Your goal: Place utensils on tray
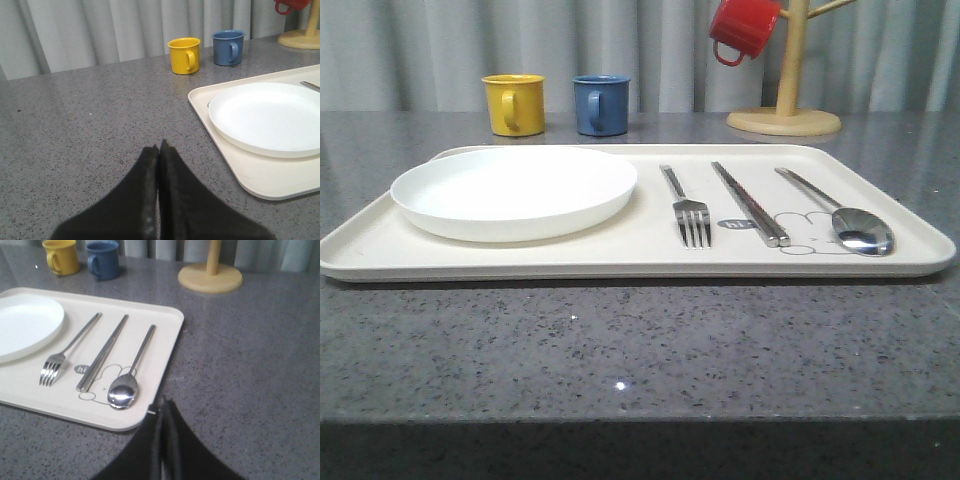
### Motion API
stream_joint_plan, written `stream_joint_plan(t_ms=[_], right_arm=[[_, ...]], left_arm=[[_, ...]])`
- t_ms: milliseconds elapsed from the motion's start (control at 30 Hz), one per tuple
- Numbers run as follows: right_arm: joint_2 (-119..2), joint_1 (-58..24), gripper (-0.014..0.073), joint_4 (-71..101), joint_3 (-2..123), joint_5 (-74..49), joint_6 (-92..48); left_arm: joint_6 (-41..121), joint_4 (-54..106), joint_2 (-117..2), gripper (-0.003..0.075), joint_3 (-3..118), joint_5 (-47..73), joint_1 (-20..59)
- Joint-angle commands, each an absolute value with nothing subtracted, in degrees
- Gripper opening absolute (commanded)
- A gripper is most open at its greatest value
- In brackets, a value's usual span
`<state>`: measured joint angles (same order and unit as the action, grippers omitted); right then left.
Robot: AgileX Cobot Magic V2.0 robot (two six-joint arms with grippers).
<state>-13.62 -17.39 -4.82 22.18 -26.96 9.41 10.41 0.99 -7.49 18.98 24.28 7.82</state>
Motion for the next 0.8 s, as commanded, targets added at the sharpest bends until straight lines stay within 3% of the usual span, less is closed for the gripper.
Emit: stream_joint_plan(t_ms=[0,767], right_arm=[[-10.57,-17.18,-0.0073,-6.12,22.66,-21.31,8.73],[-9.78,-17.18,-0.0073,-6.12,22.66,-21.54,8.73]], left_arm=[[9.95,1.65,-7.98,-0.0018,20.45,19.42,8.11],[9.95,1.65,-7.98,-0.0018,20.36,19.54,8.11]])
